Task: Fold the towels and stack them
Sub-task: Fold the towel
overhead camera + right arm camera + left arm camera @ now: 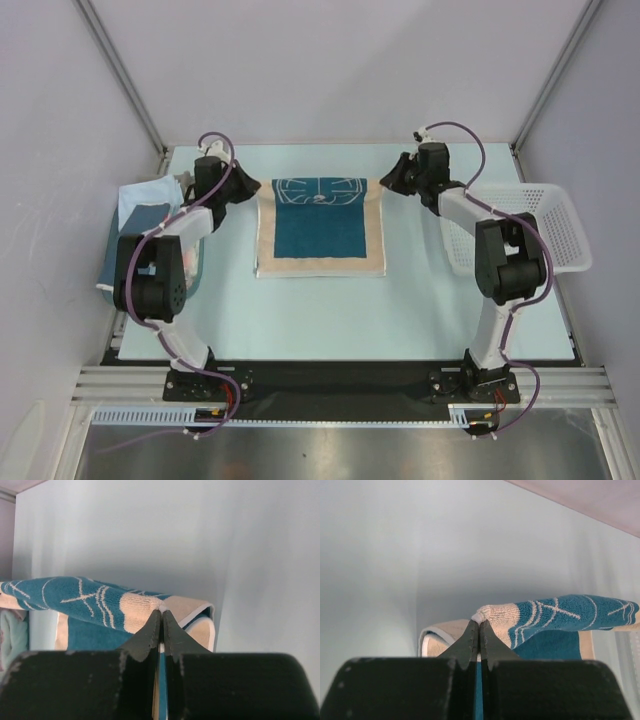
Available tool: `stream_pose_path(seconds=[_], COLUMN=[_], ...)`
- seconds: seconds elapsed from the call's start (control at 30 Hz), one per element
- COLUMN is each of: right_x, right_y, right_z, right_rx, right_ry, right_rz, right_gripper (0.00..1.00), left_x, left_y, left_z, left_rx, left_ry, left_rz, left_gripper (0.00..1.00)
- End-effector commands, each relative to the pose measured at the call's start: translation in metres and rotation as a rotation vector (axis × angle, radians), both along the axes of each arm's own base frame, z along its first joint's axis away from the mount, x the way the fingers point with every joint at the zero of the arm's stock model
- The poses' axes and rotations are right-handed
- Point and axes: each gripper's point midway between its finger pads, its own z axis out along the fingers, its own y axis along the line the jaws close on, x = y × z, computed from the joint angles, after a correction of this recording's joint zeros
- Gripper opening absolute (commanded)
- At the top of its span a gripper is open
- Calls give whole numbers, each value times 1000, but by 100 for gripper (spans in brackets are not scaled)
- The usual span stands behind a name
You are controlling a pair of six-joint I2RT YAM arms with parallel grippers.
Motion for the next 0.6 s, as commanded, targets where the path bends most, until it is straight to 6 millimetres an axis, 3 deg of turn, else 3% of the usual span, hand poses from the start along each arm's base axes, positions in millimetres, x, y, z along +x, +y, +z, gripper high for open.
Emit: stream_pose_path(seconds=[0.0, 0.1, 0.37, 0.57], right_x=[-14, -29, -65, -91], right_y=[1, -1, -8, -2], right_z=[34, 21, 10, -2], right_rx=[7, -2, -22, -40], right_ry=[-64, -16, 45, 81], right_rz=[-11, -15, -24, 0], right_gripper=[0, 0, 0, 0], left_x=[-15, -31, -74, -106], left_y=[3, 6, 9, 7], left_z=[24, 17, -6, -25], left_rx=[-25, -28, -13, -11], left_ry=[-26, 23, 149, 247], left_rz=[6, 22, 41, 33], left_gripper=[0, 0, 0, 0])
